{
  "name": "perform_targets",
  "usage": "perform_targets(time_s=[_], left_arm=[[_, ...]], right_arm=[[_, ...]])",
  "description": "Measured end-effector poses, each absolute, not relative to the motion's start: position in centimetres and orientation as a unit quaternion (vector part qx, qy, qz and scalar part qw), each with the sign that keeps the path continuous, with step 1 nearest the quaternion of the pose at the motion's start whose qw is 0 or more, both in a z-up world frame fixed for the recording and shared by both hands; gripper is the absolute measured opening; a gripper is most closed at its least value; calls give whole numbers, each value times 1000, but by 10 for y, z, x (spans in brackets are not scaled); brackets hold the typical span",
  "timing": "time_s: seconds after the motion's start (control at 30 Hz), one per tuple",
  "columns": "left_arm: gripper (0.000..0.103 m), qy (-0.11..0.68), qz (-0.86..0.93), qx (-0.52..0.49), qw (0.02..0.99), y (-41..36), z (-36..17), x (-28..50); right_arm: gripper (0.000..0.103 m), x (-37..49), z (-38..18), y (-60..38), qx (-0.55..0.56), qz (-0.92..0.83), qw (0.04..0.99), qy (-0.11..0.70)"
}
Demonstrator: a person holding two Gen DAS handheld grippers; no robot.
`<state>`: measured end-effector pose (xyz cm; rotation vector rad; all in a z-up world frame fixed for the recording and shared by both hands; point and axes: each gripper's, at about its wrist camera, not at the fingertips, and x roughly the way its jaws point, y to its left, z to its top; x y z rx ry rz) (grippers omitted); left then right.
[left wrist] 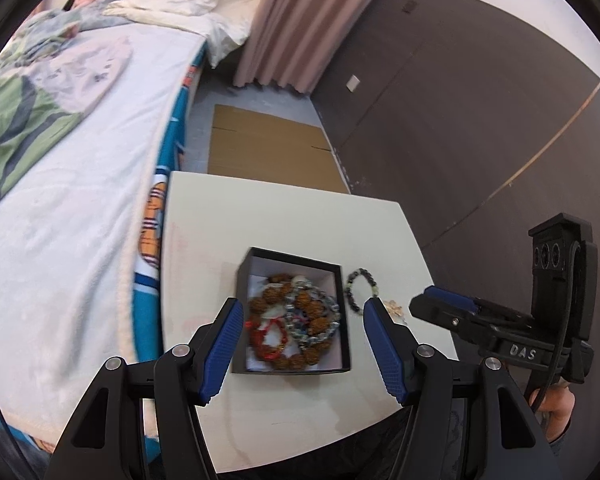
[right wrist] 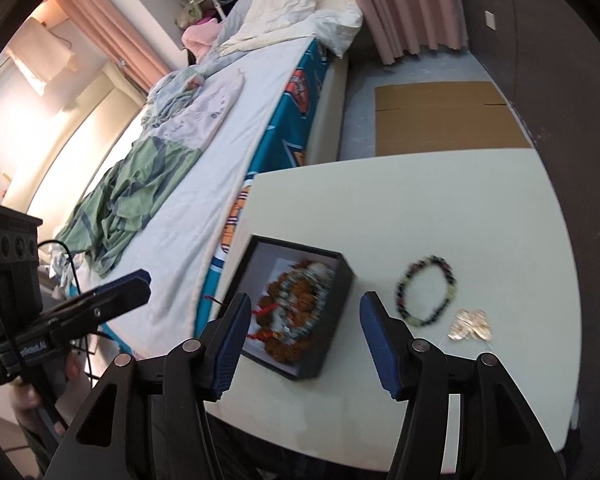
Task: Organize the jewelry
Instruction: 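Lower the grey bead bracelet into the black box and open the right gripper, then grasp the gold butterfly charm with the left gripper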
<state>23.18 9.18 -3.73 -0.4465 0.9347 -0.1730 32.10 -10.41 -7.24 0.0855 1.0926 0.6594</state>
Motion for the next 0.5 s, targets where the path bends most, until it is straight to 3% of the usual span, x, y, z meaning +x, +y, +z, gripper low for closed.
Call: perform_targets(time_s=[0.1,0.5], left_arm=[[63,452,-92,-200,865,75,-37,240],[63,483,-123,-145,855,9,-45,270]], right_arm=[[76,318,-73,-125,46,292,811,505],[77,330,-94,-200,102,243,814,518]])
